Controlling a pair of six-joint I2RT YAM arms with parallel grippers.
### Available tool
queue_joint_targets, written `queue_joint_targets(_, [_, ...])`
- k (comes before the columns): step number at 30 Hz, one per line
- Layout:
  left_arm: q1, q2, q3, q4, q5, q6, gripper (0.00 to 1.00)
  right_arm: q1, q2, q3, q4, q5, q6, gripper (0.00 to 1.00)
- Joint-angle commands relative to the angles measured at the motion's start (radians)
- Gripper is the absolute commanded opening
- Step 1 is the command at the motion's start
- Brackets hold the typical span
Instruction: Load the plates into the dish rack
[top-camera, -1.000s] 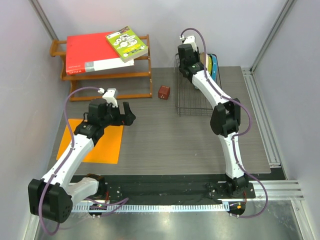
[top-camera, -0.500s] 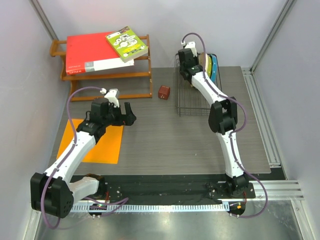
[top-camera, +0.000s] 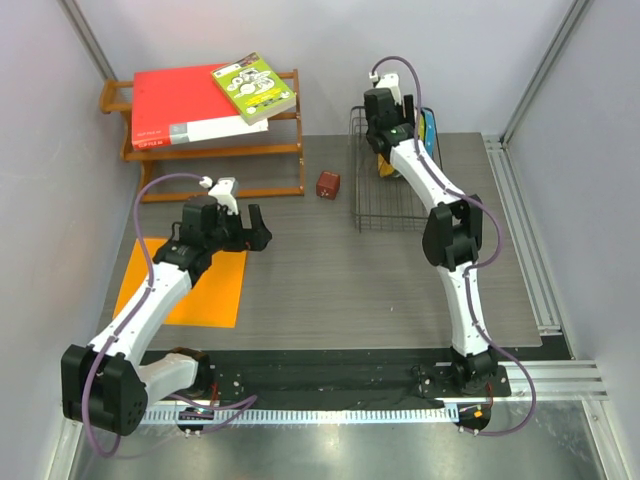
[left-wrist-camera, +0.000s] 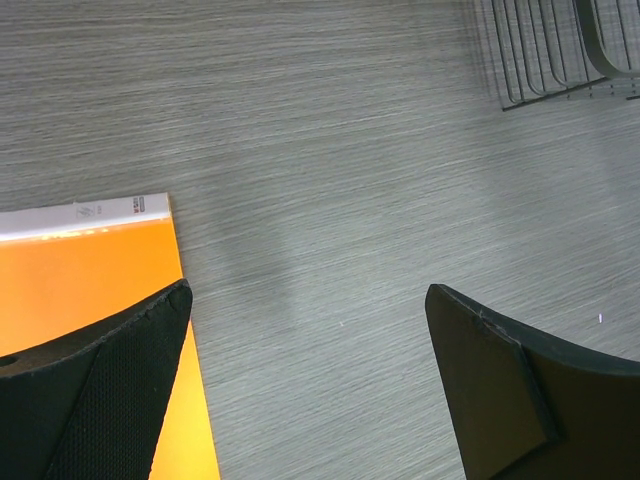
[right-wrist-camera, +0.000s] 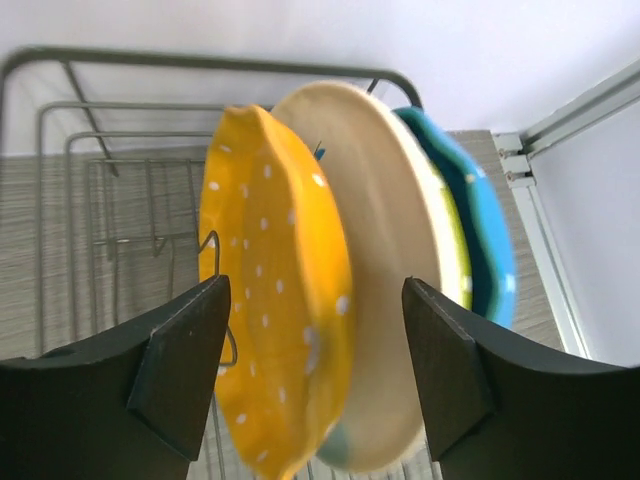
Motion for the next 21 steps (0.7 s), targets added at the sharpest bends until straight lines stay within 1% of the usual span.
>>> queue_joint_targets(1, [0.005,-0.046,0.005,0.058,-0.004,-0.001,0.99,0.01,-0.224,-0.013,0.052,-0.011,-0.043,0.78])
queue_joint_targets(3, [0.005,-0.058,-0.003,0.062,0.008,-0.009,0.99,0.027,-0.263,-0.041,0.055,-0.02,-0.056,0.84])
queue_joint_targets(4, [0.005,-0.072,-0.004,0.062,0.01,-0.008,0.99,0.033,-0.304,-0.055,0.058,-0.011,-0.06,0.9])
queue_joint_targets(7, [0.005,-0.104,-0.004,0.058,0.002,0.006,0.99,0.055,-0.376,-0.131,0.058,0.015,-0.061,1.0])
queue_joint_targets(8, [0.003,-0.112,-0.004,0.057,-0.005,0.015,0.99,0.056,-0.439,-0.201,0.064,0.017,-0.057,1.0])
queue_joint_targets(10, [0.005,-0.126,0.006,0.054,-0.025,0.058,0.99,0.056,-0.497,-0.283,0.064,0.02,-0.04,1.0])
queue_joint_targets(11, [0.003,-0.135,0.014,0.054,-0.03,0.078,1.0,0.058,-0.561,-0.364,0.063,0.02,-0.041,1.0])
queue_joint_targets(12, [0.005,-0.137,0.02,0.052,-0.036,0.101,1.0,0.056,-0.591,-0.404,0.064,0.02,-0.044,1.0])
queue_joint_targets(13, [0.005,-0.137,0.043,0.046,-0.053,0.154,1.0,0.056,-0.626,-0.442,0.063,0.015,-0.046,1.0])
queue_joint_targets(14, [0.003,-0.132,0.06,0.04,-0.061,0.179,0.99,0.056,-0.657,-0.517,0.058,0.005,-0.05,1.0])
queue_joint_targets(15, [0.003,-0.13,0.074,0.035,-0.064,0.208,0.99,0.056,-0.725,-0.556,0.057,-0.008,-0.059,1.0])
queue_joint_targets(16, [0.005,-0.13,0.091,0.034,-0.07,0.251,0.99,0.056,-0.752,-0.594,0.057,-0.023,-0.079,1.0])
queue_joint_targets(17, [0.005,-0.129,0.115,0.034,-0.073,0.271,0.99,0.056,-0.778,-0.664,0.057,-0.023,-0.086,1.0])
queue_joint_targets(21, [0.005,-0.112,0.177,0.037,-0.081,0.298,0.99,0.055,-0.911,-0.801,0.051,-0.02,-0.089,1.0])
